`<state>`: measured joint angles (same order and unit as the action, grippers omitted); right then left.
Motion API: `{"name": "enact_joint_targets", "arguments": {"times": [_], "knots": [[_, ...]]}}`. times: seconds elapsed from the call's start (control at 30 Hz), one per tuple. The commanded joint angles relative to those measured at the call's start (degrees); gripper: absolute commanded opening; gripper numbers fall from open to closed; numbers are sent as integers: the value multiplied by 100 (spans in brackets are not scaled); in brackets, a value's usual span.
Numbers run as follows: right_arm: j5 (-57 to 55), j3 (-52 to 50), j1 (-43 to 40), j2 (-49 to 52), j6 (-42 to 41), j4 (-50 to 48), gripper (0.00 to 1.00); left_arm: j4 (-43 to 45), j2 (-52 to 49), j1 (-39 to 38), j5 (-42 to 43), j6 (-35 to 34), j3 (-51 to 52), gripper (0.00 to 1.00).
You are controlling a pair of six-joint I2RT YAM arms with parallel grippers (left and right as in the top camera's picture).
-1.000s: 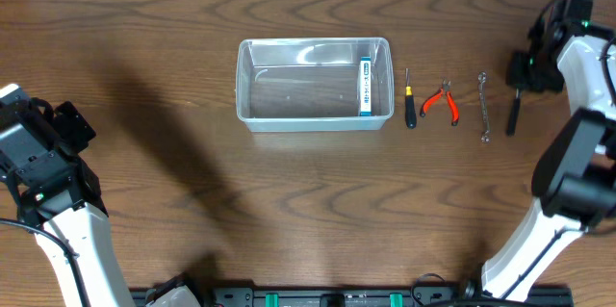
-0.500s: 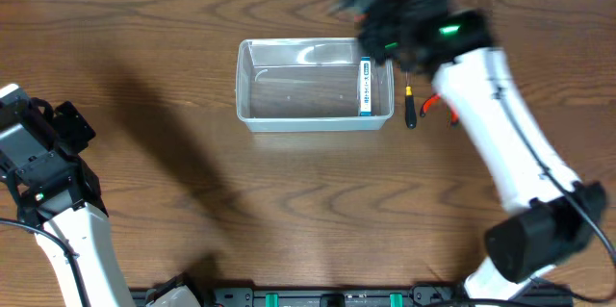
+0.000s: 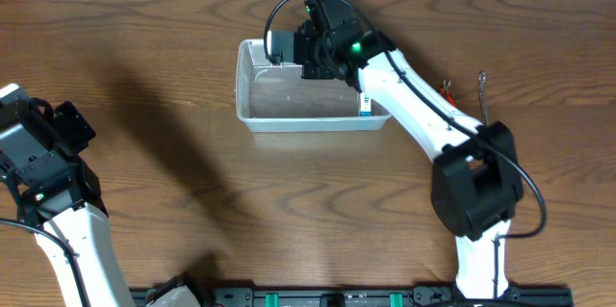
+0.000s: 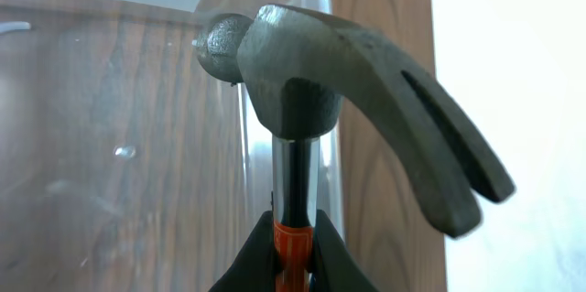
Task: Pack container
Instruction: 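Lower the hammer into the container and open the right gripper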
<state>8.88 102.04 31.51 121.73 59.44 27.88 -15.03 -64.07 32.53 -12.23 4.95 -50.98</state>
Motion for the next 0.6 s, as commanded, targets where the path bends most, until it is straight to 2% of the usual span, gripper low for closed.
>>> {"name": "enact_joint_targets", "arguments": {"times": [0.0,0.3,0.43,0.57], "knots": [[354,-15,-33,188,236,-186,1,2,-28,28,-46,79,-101,98],[643,-15,-24,315,-13,-162,1,2,-28,28,-46,79,-101,98],[706,-15,-2,369,-461,-166,1,2,-28,28,-46,79,-101,98],[730,-15,-4,555,-459,-160,1,2,-28,28,-46,79,-101,98]]}}
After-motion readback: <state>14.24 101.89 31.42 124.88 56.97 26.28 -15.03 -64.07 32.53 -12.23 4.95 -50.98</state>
